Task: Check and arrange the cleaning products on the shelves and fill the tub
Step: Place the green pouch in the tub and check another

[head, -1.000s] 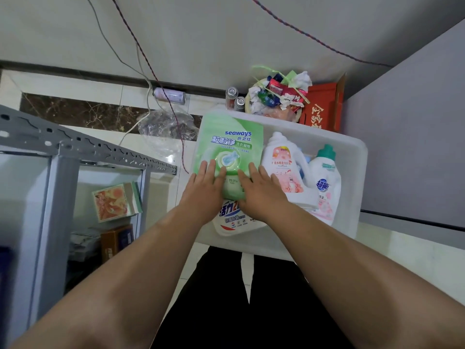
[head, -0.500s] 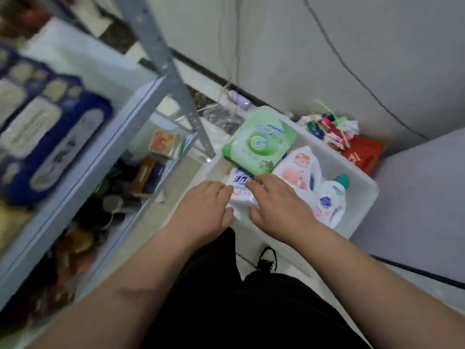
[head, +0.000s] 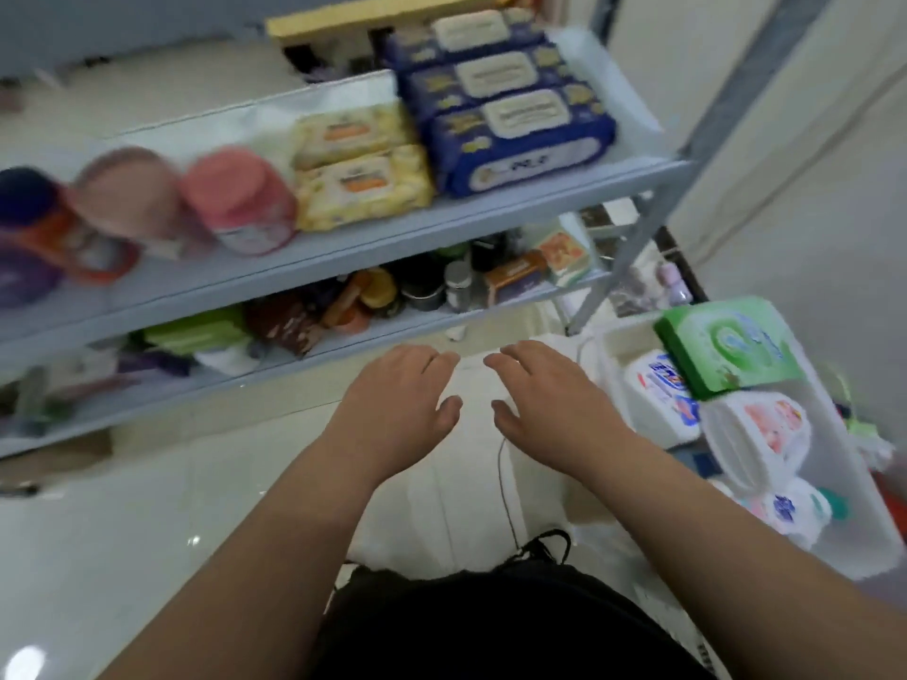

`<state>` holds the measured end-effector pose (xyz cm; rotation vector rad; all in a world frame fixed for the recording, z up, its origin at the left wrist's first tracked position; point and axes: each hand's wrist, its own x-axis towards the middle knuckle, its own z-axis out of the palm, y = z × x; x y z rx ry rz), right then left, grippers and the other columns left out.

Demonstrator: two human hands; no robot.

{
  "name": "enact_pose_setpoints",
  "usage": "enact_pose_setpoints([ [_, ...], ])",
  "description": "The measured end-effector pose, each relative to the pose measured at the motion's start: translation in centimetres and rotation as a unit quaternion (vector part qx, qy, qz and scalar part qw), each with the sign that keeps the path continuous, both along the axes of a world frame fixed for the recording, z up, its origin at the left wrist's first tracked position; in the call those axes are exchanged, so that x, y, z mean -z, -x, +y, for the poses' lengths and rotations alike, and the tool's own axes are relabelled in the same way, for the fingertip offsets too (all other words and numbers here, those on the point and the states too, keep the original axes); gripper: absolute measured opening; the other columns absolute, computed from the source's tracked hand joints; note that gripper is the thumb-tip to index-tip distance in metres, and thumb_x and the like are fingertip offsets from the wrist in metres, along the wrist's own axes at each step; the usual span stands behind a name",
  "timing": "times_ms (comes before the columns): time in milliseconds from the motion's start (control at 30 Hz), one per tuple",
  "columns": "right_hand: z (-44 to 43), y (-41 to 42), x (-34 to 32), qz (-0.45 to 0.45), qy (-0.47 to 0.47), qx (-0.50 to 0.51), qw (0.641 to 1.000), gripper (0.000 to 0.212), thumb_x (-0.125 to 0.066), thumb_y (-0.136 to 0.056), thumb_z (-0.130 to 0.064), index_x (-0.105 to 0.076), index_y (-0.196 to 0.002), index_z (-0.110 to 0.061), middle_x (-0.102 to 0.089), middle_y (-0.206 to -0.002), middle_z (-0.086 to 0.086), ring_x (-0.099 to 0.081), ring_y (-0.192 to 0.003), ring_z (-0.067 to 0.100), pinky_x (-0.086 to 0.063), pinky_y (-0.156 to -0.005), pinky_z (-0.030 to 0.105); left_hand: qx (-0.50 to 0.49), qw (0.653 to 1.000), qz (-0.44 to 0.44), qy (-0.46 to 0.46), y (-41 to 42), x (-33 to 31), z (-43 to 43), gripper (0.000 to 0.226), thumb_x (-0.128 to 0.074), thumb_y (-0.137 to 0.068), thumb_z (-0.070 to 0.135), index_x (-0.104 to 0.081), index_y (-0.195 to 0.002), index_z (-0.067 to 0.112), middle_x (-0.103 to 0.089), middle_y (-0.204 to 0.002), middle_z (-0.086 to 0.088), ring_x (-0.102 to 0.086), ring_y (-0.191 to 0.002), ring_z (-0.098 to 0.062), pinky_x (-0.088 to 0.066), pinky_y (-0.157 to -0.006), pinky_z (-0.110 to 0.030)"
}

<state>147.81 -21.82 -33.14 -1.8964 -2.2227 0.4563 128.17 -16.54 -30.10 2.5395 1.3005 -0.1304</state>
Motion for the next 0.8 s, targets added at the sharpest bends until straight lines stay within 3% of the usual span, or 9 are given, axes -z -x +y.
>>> enact_pose_setpoints([
  [200,3.5,19.1,-1.8,-0.017,-0.005,-0.136,0.990,0.051,-0.064,-0.095,-0.027,-0.055,-0.142,-0.011,-0.059,-0.140,0.009,-0.051,-0.133,0.029,-0.041,-0.111,0.042,-0.121,0.992,-0.002,-0.028,20.2,-0.8,-2.2,0.052,-0.056,-0.098,0.039,-0.053,-0.144,0.015,-0.060,-0.140,-0.007,-0.053,-0.130,-0.028,-0.045,-0.105,-0.043],
  [433,5.8,42.4,-2.9,-0.034,0.002,-0.315,0.948,0.052,-0.057,-0.098,-0.031,-0.050,-0.147,-0.016,-0.053,-0.146,0.005,-0.045,-0.137,0.026,-0.035,-0.115,0.039,-0.315,0.948,-0.019,-0.047,41.4,-1.6,-7.0,0.048,-0.064,-0.094,0.035,-0.061,-0.136,0.011,-0.067,-0.126,-0.009,-0.061,-0.116,-0.033,-0.051,-0.092,-0.044],
  [667,6.5,56.9,-4.0,-0.057,0.026,-0.419,0.906,0.052,-0.056,-0.099,-0.029,-0.047,-0.148,-0.013,-0.051,-0.146,0.007,-0.042,-0.139,0.026,-0.036,-0.114,0.040,-0.451,0.891,-0.051,-0.021,53.5,-0.7,-11.2,0.053,-0.050,-0.101,0.041,-0.044,-0.150,0.020,-0.054,-0.145,-0.002,-0.045,-0.136,-0.026,-0.041,-0.106,-0.040],
  [800,7.7,63.3,-3.5,-0.069,0.043,-0.452,0.888,0.053,-0.052,-0.102,-0.032,-0.043,-0.152,-0.017,-0.046,-0.151,0.003,-0.038,-0.142,0.022,-0.031,-0.115,0.034,-0.490,0.870,-0.050,-0.004,58.7,0.0,-11.4,0.054,-0.046,-0.103,0.043,-0.039,-0.153,0.024,-0.050,-0.149,0.001,-0.041,-0.140,-0.024,-0.037,-0.111,-0.037],
])
